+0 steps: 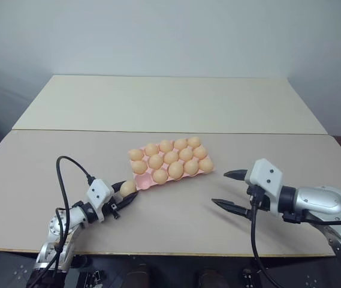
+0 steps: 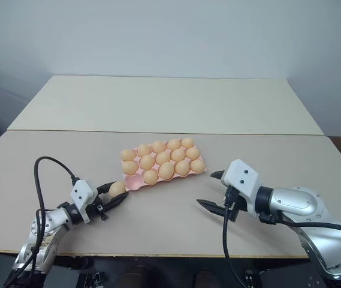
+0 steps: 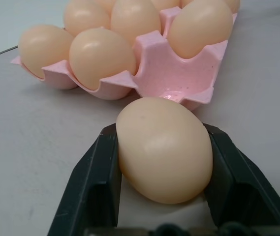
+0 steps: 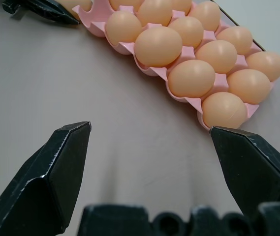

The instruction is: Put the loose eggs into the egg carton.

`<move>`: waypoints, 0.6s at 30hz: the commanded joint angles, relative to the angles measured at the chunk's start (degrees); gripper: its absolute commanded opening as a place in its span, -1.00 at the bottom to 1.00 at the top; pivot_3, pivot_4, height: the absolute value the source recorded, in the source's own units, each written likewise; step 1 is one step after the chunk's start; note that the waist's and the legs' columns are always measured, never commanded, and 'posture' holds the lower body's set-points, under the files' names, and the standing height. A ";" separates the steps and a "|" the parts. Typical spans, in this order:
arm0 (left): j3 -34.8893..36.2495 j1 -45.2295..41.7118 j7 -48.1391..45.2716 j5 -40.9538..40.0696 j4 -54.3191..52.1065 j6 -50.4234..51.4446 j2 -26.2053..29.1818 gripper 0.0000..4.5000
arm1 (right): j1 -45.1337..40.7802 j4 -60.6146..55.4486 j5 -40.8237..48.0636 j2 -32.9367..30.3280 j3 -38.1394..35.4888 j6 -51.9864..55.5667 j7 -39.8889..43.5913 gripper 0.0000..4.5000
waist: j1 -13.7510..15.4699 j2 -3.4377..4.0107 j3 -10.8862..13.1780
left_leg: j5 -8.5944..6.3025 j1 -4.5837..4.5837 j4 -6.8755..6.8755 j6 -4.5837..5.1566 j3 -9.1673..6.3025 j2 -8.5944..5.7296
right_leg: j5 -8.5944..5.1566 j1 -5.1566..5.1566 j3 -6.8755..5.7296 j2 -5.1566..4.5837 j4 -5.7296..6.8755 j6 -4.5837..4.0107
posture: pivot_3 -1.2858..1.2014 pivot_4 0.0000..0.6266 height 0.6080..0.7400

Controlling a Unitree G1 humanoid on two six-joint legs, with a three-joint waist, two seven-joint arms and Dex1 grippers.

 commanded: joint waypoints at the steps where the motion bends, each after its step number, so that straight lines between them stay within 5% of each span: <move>1: 1.53 3.50 -1.73 -1.88 -3.35 1.95 2.72 -0.15 | -0.06 -1.17 -0.02 0.03 -0.68 -0.59 -0.33 1.00 | -0.30 0.00 0.00 | 0.00 0.00 -0.01 0.00 0.00 0.01 | 0.00 0.00 0.00 0.00 0.00 0.00 | 0.03 -0.52 1.00; 9: 7.82 3.74 -4.01 -12.63 -10.70 6.68 5.83 -0.15 | 0.60 -1.62 -0.14 1.01 -0.44 -0.92 -1.76 1.00 | -0.64 -0.01 0.00 | 0.01 0.00 0.02 0.00 0.00 0.07 | 0.00 0.00 0.00 -0.02 0.01 0.00 | 0.03 -0.52 1.00; 18: 1.76 -7.50 -4.11 -12.88 -7.30 11.76 1.90 -0.15 | -0.25 -1.97 -1.25 2.72 -0.09 -0.78 -4.23 1.00 | -0.34 -0.01 0.00 | 0.03 -0.08 0.06 0.04 -0.05 -0.08 | 0.02 -0.02 -0.04 0.02 0.01 0.03 | 0.03 -0.52 1.00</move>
